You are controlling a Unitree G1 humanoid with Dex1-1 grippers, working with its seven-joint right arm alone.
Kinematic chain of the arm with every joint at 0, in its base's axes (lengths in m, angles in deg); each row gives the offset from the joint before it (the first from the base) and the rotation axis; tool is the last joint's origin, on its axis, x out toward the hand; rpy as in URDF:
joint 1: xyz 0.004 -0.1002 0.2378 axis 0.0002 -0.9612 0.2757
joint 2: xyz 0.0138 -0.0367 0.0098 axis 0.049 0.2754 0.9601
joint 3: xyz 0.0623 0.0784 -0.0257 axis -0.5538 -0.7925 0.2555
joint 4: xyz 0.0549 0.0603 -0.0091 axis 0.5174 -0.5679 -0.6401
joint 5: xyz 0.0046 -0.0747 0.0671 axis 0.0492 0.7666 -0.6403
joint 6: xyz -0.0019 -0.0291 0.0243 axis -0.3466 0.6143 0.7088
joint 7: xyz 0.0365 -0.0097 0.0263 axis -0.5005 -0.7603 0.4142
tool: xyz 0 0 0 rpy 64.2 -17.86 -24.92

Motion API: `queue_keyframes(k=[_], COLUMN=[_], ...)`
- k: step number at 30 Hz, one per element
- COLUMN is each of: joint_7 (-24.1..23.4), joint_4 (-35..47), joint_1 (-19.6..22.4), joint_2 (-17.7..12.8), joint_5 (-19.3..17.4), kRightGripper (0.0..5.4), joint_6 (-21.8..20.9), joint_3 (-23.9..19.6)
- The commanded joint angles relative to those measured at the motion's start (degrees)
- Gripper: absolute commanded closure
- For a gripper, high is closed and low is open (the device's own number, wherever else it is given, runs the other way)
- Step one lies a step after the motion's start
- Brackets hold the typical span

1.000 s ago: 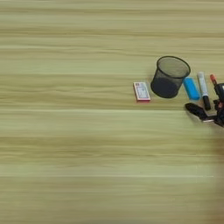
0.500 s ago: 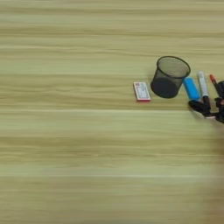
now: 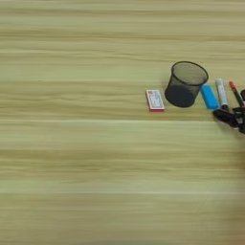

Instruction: Move the objects on the table

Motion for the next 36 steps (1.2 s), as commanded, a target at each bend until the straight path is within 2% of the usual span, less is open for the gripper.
queue_keyframes(k=[1, 17, 31, 36], joint_7=[0.1, -0.5, -2.3, -4.5], joint_4=[0.1, -1.1, 0.3, 5.0], joint_1=[1.6, 2.1, 1.9, 1.5], joint_2=[-1.1, -0.9, -0.9, -0.2], joint_5=[0.6, 1.0, 0.7, -0.7], kRightGripper=[2.61, 4.68, 4.71, 4.71], joint_6=[-0.1, -1.2, -1.8, -0.7], joint_3=[0.8, 1.2, 0.3, -1.6])
